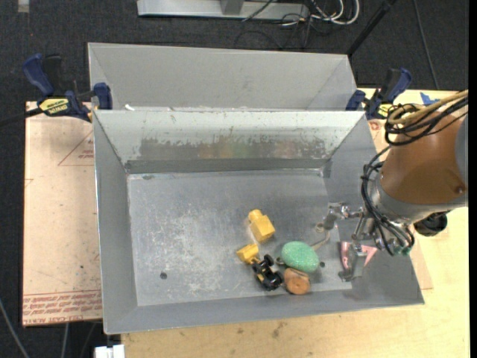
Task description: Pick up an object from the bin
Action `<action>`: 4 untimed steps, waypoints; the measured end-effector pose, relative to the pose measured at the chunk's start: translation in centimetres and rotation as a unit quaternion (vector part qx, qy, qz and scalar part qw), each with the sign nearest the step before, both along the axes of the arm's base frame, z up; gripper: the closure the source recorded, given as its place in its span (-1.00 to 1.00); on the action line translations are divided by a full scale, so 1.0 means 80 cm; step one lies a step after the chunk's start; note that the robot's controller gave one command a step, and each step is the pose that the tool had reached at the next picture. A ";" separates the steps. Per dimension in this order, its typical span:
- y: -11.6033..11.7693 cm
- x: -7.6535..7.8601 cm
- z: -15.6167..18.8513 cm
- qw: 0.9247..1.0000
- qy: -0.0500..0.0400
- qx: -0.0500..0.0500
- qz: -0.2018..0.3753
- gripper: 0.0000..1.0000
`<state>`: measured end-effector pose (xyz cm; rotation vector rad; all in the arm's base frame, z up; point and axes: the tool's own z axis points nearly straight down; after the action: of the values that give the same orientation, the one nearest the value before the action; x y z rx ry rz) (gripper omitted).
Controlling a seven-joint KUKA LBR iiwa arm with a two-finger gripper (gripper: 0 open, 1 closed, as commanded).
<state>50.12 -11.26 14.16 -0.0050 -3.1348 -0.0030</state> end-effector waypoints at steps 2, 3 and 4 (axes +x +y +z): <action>0.044 -0.011 -0.056 1.000 -0.007 -0.001 0.030 -1.00; 0.054 -0.024 -0.090 0.998 -0.005 0.000 0.070 1.00; 0.054 -0.024 -0.090 0.998 -0.005 0.000 0.070 1.00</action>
Offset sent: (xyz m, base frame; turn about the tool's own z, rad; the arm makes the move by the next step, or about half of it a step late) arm -0.0165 0.0523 -0.0701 -0.0855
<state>48.20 -6.94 6.99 0.2147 -3.1369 -0.0009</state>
